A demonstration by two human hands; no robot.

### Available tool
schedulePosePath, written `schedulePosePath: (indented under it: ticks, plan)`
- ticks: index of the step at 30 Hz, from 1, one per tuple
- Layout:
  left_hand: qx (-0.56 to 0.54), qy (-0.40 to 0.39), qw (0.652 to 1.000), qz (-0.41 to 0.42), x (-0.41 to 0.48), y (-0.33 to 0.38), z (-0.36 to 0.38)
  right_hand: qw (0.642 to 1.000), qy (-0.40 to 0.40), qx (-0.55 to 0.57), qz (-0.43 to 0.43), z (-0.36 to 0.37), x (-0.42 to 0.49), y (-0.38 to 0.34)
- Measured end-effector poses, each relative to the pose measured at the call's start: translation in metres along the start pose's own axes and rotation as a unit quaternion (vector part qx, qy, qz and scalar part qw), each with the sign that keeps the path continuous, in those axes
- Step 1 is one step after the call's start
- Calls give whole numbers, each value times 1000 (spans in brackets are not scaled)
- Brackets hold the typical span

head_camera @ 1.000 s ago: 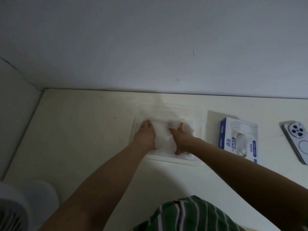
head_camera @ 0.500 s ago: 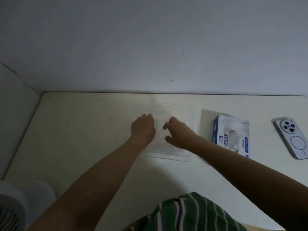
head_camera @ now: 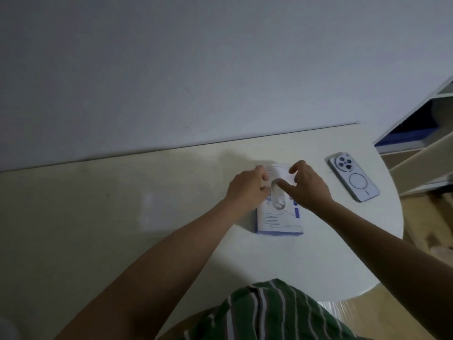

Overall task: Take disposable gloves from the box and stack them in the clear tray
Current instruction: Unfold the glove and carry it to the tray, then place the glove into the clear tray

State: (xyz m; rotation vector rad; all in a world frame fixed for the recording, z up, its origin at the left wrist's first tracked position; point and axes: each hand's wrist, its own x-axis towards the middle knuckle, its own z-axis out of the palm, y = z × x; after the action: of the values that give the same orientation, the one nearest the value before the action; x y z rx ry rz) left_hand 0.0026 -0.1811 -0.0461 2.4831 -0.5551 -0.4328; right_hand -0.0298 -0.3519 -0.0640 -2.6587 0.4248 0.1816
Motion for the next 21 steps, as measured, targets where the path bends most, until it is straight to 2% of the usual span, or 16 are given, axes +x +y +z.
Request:
schedulePosePath:
  ticks: [2,5,10,13,15,19,21]
  plan:
    - [18,-52,998,-8,4,4,19,998,-47,22,47,4,-2,12]
    - [35,-96,995,-17,8,4,42,991,-77,104,23,12,0,19]
    - [23,-104,993,-50,16,0,56,965,-82,247,21,14,8,21]
    - [-37,-102,990,-93,19,1,57,947,-77,310,32,5,12,25]
    - [-67,-97,986,-114,19,2,58,949,-81,303,37,0,15,28]
    - [-5,-104,991,-85,17,3,58,978,-153,143,11,6,14,25]
    - [3,-105,991,-80,17,2,59,982,-137,132,-5,14,12,21]
